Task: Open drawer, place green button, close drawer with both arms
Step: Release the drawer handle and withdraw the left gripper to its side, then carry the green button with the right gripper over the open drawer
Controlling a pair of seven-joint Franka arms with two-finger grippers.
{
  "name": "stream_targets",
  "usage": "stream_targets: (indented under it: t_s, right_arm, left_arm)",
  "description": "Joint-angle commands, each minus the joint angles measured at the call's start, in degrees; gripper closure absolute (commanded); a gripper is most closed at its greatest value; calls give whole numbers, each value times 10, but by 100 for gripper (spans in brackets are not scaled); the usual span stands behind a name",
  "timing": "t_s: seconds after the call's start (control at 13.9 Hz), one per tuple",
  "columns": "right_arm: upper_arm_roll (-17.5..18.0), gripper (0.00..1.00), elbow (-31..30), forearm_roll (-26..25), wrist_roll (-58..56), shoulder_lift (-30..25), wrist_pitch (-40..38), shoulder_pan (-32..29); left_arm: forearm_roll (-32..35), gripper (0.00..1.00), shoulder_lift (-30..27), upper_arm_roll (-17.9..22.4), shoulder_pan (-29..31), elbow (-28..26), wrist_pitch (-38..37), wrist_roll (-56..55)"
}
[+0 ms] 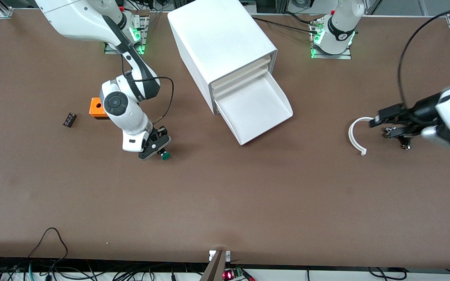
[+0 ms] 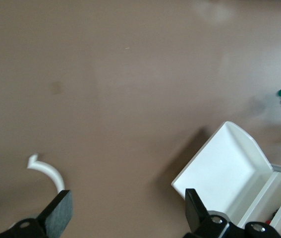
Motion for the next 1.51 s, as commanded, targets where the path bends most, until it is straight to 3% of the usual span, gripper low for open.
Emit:
stream_targets:
  t_s: [0.0, 0.29, 0.43, 0.65, 0.79, 1.01, 1.22, 1.44]
  right_arm:
    - [5, 60, 74, -9, -8, -12, -93, -6]
    - [24, 60, 168, -5, -41, -12, -177, -6]
    - [56, 60, 205, -5, -56, -9, -209, -5]
    - [121, 60, 236, -7, -64, -5, -218, 1]
    - [138, 60, 256, -14, -79, -4, -228, 11]
    - [179, 60, 301, -72, -109, -4, -256, 35]
    - [186, 60, 351, -77, -136, 30, -271, 71]
    - [187, 58, 392, -91, -169, 83, -274, 116]
  left_arm:
    - [101, 0, 10, -14, -10, 94, -80, -104]
    - [186, 0, 9, -83, -10, 139, -126, -178]
    - [192, 0, 4, -101, -12, 133, -128, -220]
    - [191, 0, -4, -98, -11, 130, -134, -236]
    - [190, 0, -18, -91, -11, 117, -162, -233]
    - [187, 0, -62, -73, -20, 45, -115, -236]
    - [188, 0, -90, -65, -27, 4, -94, -236]
    - [185, 0, -80, -66, -18, 13, -97, -233]
